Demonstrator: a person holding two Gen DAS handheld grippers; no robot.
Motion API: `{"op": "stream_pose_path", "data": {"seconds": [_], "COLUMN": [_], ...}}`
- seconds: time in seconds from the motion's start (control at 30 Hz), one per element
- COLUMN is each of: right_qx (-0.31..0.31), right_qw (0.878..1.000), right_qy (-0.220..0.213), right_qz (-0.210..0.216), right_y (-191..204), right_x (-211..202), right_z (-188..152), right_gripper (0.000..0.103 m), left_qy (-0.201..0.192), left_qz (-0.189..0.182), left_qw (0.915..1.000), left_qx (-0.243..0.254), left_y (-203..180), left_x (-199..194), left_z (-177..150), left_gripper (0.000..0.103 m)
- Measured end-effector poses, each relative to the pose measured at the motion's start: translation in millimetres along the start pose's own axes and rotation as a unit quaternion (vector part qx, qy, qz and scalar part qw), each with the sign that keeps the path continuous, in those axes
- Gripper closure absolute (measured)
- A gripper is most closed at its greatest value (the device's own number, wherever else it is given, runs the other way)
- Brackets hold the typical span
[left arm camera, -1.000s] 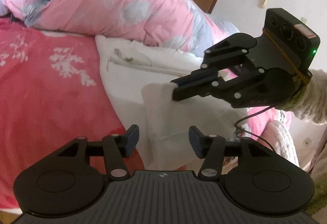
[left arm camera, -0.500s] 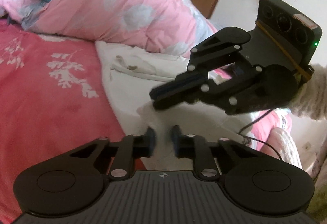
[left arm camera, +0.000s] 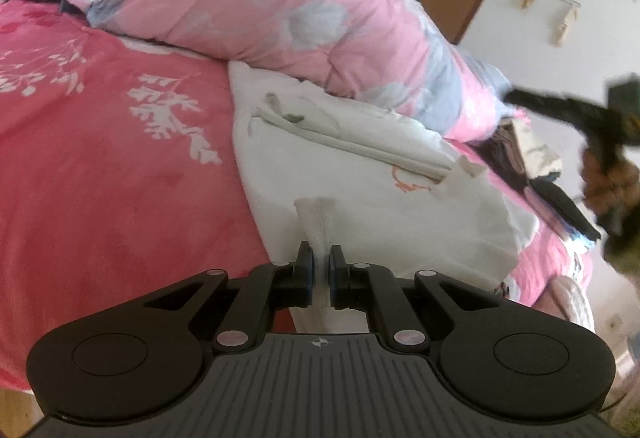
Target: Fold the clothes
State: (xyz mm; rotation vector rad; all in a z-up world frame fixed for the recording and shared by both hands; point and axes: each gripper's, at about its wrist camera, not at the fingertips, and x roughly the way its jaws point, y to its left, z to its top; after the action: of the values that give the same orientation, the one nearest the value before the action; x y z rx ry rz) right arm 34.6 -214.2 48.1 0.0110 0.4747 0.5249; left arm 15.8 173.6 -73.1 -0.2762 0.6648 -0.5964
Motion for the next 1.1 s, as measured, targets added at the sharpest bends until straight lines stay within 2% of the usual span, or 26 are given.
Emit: {"op": "stream_pose_path", "data": {"seconds": [0.1,0.2,0.33,0.37,0.43,0.5,0.7,0.77,0.9,1.1], "right_qx": [0.04,0.083,0.127,0.129,0.133,0.13,0.137,0.141,0.15,0.143], "right_qw": [0.997,0.987,0.976,0.975,0.973,0.971,0.972,0.974,0.972,0.975], "right_qy": [-0.007,-0.006,0.003,0.007,0.014,0.017,0.039,0.059,0.095,0.07], "right_qz": [-0.069,-0.135,-0.178,-0.182,-0.19,-0.2,-0.186,-0.166,-0.156,-0.153], "right_y": [-30,-56,-82,-86,-92,-102,-137,-150,-167,-178], "right_x": [-42,-78,-99,-99,-99,-98,-90,-81,-65,-66], "right_z": [-24,-52,-82,-87,-97,-104,-113,-116,-127,-125], "right_gripper": [0.081,0.081,0.077,0.076,0.066,0.062,0.061,0.061,0.063,0.062], "left_qy": [-0.002,-0.003,0.0,0.0,-0.001,-0.002,-0.012,-0.02,-0.031,-0.029], "left_qz": [0.015,0.03,0.051,0.055,0.064,0.073,0.089,0.09,0.092,0.102], "left_qw": [0.9999,0.9995,0.9987,0.9985,0.9979,0.9973,0.9959,0.9957,0.9952,0.994], "left_qx": [0.006,0.005,-0.001,-0.003,-0.004,-0.002,0.007,0.008,0.012,0.026], "left_y": [-5,-9,-13,-14,-15,-17,-24,-25,-29,-34], "left_x": [0,1,5,6,7,7,7,7,8,12], "left_z": [0,-1,0,0,0,-1,5,9,18,21], "left_gripper": [0.097,0.097,0.097,0.097,0.097,0.097,0.097,0.098,0.098,0.098]}}
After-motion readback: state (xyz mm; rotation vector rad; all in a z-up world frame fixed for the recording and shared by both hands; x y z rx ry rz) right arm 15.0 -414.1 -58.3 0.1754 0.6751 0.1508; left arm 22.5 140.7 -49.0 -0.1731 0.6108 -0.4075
